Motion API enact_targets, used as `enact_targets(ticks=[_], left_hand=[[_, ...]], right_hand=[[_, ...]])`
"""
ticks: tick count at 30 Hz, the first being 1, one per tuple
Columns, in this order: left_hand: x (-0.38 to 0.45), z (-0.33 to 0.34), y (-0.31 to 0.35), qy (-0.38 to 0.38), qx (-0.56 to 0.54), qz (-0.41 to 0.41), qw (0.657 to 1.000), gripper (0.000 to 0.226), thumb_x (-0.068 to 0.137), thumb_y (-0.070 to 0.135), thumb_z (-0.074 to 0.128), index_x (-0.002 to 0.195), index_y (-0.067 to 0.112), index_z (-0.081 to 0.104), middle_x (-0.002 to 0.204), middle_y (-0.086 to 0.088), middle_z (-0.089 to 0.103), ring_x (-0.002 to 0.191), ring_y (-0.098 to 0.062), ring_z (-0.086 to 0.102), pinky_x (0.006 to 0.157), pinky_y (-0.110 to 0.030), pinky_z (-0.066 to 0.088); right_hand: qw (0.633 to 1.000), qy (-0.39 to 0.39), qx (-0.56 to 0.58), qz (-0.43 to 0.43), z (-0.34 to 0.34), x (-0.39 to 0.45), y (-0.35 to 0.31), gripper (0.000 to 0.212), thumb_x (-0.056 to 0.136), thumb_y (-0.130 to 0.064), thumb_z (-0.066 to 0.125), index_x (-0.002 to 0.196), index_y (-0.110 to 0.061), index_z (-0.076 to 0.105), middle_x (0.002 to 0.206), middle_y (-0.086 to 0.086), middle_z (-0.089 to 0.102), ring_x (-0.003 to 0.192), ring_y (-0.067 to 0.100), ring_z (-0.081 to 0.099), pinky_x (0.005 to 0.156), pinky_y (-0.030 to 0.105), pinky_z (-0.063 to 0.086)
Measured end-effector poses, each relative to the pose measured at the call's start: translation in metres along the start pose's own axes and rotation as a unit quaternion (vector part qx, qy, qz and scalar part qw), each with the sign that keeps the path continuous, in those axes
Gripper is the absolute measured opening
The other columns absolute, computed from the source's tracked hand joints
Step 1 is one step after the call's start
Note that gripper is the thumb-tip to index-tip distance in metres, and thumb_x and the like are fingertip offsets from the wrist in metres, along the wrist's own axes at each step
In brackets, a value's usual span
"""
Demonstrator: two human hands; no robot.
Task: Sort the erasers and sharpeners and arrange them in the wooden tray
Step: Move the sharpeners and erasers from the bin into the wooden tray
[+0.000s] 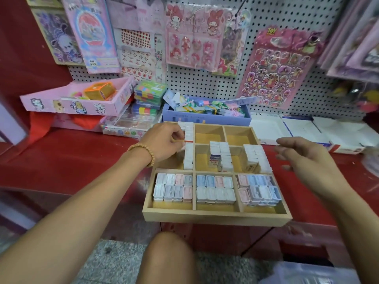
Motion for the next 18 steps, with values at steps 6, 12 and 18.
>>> enact_targets(ticks=[6,12,18], left_hand=[[-0.051,-0.003,0.061,0.015,-0.161,0.014,0.987,0.002,0.088,0.021,0.068,0.09,0.023,0.069,0.087,0.012,0.067,0.075,-0.001,0.061,0.066,-0.009,0.048],[-0.107,0.041,0.146,-0.055,-0.314,0.044,0.947,0.007,0.088,0.017,0.068,0.084,0.022,0.071,0.076,0.004,0.07,0.075,-0.023,0.068,0.073,-0.037,0.058],[-0.161,0.103,0.227,-0.141,-0.355,0.062,0.922,0.007,0.089,0.031,0.065,0.085,0.028,0.07,0.082,-0.006,0.068,0.083,-0.029,0.067,0.076,-0.041,0.055]], right_hand=[[0.999,0.032,-0.004,-0.009,-0.034,-0.033,-0.003,0.016,0.097,-0.019,0.061,0.096,-0.034,0.065,0.102,-0.004,0.072,0.102,0.022,0.067,0.099,0.05,0.051],[0.997,0.074,-0.007,-0.008,-0.084,-0.084,0.006,0.011,0.096,-0.024,0.063,0.098,-0.034,0.068,0.1,-0.005,0.073,0.101,0.017,0.067,0.097,0.05,0.052],[0.992,0.123,-0.034,0.006,-0.142,-0.142,0.034,0.015,0.095,-0.021,0.063,0.108,-0.023,0.069,0.096,-0.007,0.071,0.092,0.012,0.065,0.093,0.041,0.053]])
Point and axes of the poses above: each hand's wrist, its own x-axis towards the middle knuckle, its own z-axis out of the palm, y = z × x, the point moved 8 cm from there along x, towards the middle knuckle
